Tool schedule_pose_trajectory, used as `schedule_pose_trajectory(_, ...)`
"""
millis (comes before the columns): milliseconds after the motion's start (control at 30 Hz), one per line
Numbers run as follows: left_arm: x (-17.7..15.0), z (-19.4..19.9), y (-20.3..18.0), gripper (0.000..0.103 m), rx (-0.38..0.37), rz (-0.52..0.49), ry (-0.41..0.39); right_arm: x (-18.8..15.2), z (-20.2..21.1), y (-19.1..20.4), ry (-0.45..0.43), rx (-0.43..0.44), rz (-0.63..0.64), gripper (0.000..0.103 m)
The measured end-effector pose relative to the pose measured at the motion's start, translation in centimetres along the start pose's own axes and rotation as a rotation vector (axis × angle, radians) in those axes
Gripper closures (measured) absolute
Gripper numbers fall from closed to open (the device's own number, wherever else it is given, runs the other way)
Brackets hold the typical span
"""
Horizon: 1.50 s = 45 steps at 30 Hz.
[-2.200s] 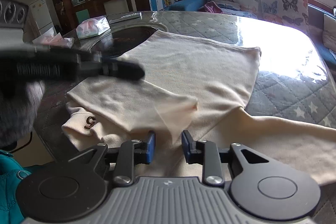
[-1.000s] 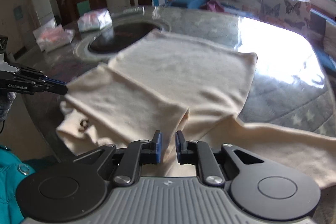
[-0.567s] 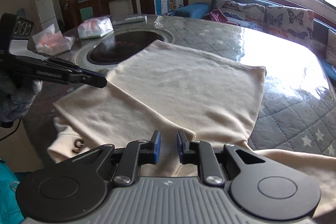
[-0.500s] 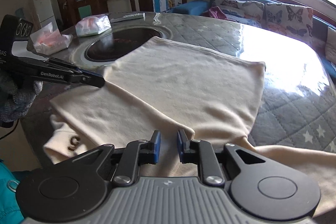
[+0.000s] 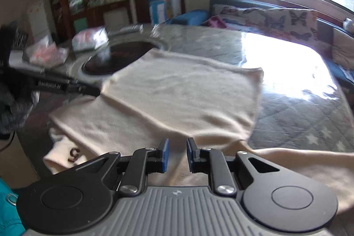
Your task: Fold clothes
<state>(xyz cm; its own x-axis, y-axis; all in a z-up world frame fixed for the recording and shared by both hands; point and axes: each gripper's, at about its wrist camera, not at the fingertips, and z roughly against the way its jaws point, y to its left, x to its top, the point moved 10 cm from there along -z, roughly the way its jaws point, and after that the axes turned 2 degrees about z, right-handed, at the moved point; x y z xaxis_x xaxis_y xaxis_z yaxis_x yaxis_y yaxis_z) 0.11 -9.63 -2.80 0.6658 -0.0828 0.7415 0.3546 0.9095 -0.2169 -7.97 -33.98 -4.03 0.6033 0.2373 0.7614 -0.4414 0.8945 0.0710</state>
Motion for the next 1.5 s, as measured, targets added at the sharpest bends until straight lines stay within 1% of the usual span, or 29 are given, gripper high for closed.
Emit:
schedule_pose_trajectory(67, 0.3, 0.2, -0.5, 0.097, -0.007, -0.007, -0.007, -0.1, 1.0, -1.3, -0.014, -0.026, -0.036, 0.087)
schedule_pose_trajectory(100, 0.3, 0.2, -0.9, 0.097, -0.013, -0.011, -0.007, -0.3, 1.9, -3.0, -0.022, -0.074, -0.06, 0.087)
schedule_pose_trajectory(133, 0.4, 0.1, -1.3, 0.096, -0.015, -0.017, -0.004, -0.5, 2.2, -3.8, -0.022, -0.099, -0.07, 0.087)
schedule_pose_trajectory(267, 0.3, -0.1, -3.0, 0.095, -0.043, -0.038, 0.007, -2.5, 4.2, -10.3, -0.011, -0.287, -0.167, 0.087)
schedule_pose_trajectory(333, 0.3, -0.2, -3.8, 0.092, -0.056, -0.044, 0.006, -3.3, 5.1, -12.9, -0.015, -0.358, -0.216, 0.086)
schedule_pose_trajectory(433, 0.3, -0.3, -5.0, 0.091, -0.077, -0.055, 0.01, -4.7, 6.4, -16.7, -0.023, -0.466, -0.291, 0.086)
schedule_pose_trajectory(467, 0.3, -0.4, -5.4, 0.089, -0.083, -0.06, 0.01, -5.5, 7.0, -18.5, -0.029, -0.524, -0.328, 0.085)
schedule_pose_trajectory(500, 0.2, -0.4, -5.8, 0.087, -0.088, -0.064, 0.012, -5.7, 7.2, -19.1, -0.032, -0.54, -0.342, 0.084)
schedule_pose_trajectory(567, 0.2, -0.6, -6.5, 0.085, -0.098, -0.073, 0.017, -7.0, 7.7, -21.2, -0.04, -0.572, -0.418, 0.083)
schedule_pose_trajectory(667, -0.1, -0.9, -7.5, 0.085, -0.11, -0.09, 0.03, -7.9, 7.8, -22.4, -0.047, -0.58, -0.465, 0.08)
schedule_pose_trajectory(700, -0.2, -1.0, -7.8, 0.085, -0.112, -0.094, 0.035, -7.9, 7.8, -22.7, -0.055, -0.581, -0.477, 0.077)
schedule_pose_trajectory(900, -0.9, -1.2, -9.3, 0.084, -0.133, -0.117, 0.05, -7.9, 7.6, -23.4, -0.098, -0.572, -0.525, 0.076)
schedule_pose_trajectory(967, -1.0, -1.3, -9.8, 0.083, -0.14, -0.125, 0.055, -7.9, 7.6, -23.4, -0.105, -0.572, -0.525, 0.082)
schedule_pose_trajectory(1000, -1.1, -1.4, -10.0, 0.08, -0.143, -0.129, 0.058, -7.9, 7.7, -23.3, -0.109, -0.574, -0.525, 0.09)
schedule_pose_trajectory(1033, -1.1, -1.4, -10.3, 0.078, -0.146, -0.135, 0.06, -7.8, 7.9, -23.2, -0.119, -0.57, -0.529, 0.094)
schedule_pose_trajectory(1067, -1.2, -1.5, -10.7, 0.077, -0.149, -0.142, 0.062, -7.7, 8.2, -23.2, -0.129, -0.567, -0.533, 0.096)
schedule_pose_trajectory(1133, -1.2, -1.6, -11.6, 0.077, -0.165, -0.16, 0.065, -7.5, 8.7, -23.2, -0.15, -0.56, -0.54, 0.097)
schedule_pose_trajectory(1300, -1.6, -2.4, -14.3, 0.077, -0.213, -0.217, 0.073, -5.5, 11.8, -21.9, -0.244, -0.519, -0.525, 0.098)
schedule_pose_trajectory(1500, -2.7, -3.7, -17.1, 0.077, -0.257, -0.282, 0.092, -3.9, 12.8, -20.5, -0.266, -0.477, -0.495, 0.098)
